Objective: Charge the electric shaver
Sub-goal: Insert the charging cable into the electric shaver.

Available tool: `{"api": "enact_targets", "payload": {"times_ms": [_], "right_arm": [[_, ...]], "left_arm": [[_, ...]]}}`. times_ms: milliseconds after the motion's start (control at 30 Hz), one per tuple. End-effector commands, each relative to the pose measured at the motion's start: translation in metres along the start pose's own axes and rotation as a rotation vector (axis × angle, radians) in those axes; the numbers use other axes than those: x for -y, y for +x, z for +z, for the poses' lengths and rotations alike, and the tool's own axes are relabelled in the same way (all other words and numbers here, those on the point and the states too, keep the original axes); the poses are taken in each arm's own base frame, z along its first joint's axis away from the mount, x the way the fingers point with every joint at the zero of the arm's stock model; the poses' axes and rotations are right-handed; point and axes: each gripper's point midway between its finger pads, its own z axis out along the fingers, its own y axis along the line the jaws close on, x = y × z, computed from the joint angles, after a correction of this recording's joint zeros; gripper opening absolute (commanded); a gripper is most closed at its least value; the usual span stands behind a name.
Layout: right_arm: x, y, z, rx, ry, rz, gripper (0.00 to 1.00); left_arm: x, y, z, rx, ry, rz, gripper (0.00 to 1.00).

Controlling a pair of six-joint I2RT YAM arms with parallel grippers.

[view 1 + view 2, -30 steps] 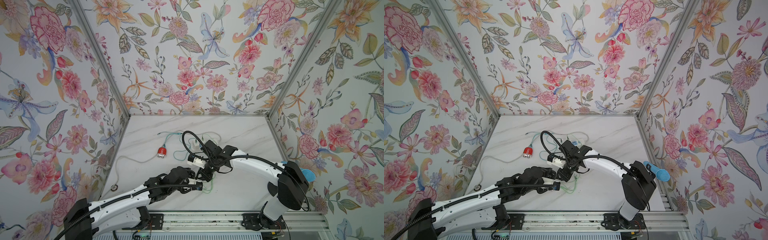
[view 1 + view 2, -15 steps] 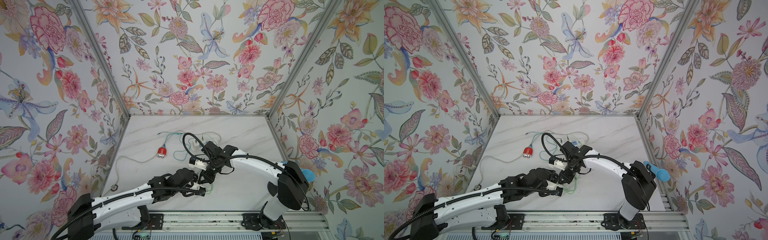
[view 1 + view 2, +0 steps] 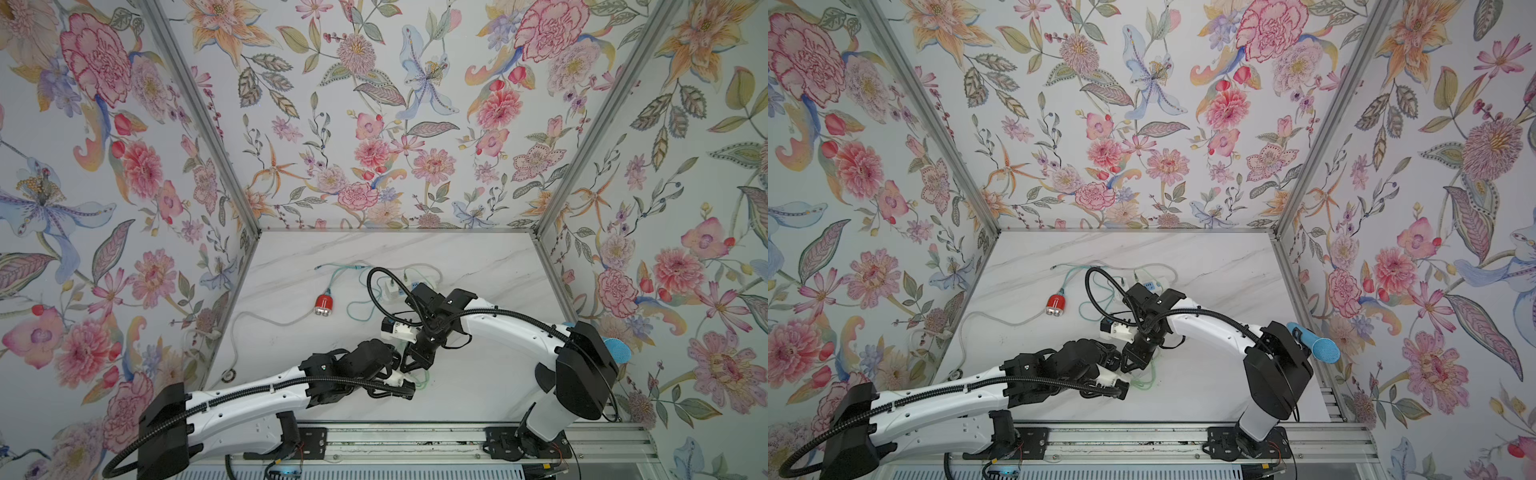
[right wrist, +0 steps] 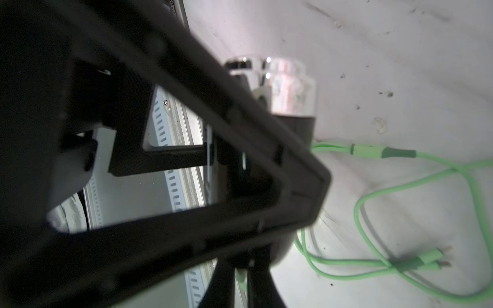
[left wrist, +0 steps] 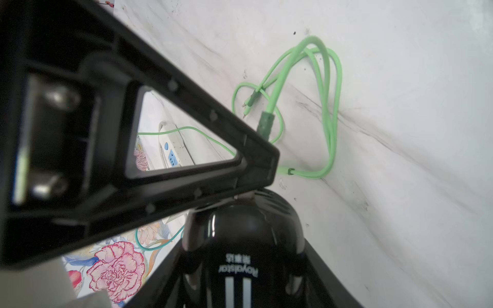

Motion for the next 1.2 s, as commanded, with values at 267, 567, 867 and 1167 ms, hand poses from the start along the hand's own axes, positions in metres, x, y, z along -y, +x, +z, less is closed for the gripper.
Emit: {"api": "enact_targets", "payload": {"times_ms": [267,567,867,1167], "right_arm": [[-0.011,-0.029,-0.027,0.105,-0.031,-0.156,0.00],[-0.019,-0.024,-0.027,0.072,-0.038,-0.154,0.00],[-0.025,-0.030,-0.030,0.081,-0.051,-0.173,0.00],[-0.024,-0.043,-0.030,0.089,-0.068,-0.195,0.00]], "left_arm": [[0.008,-0.059,-0.009,0.272,0.011,0.010,0.00],[0.019,-0.076,-0.012,0.314,0.029,0.068,0.00],[0.021,-0.100,-0.016,0.393,0.005,0.071,0.00],[0.007,-0.120,-0.019,0.471,-0.072,0.031,0.00]]}}
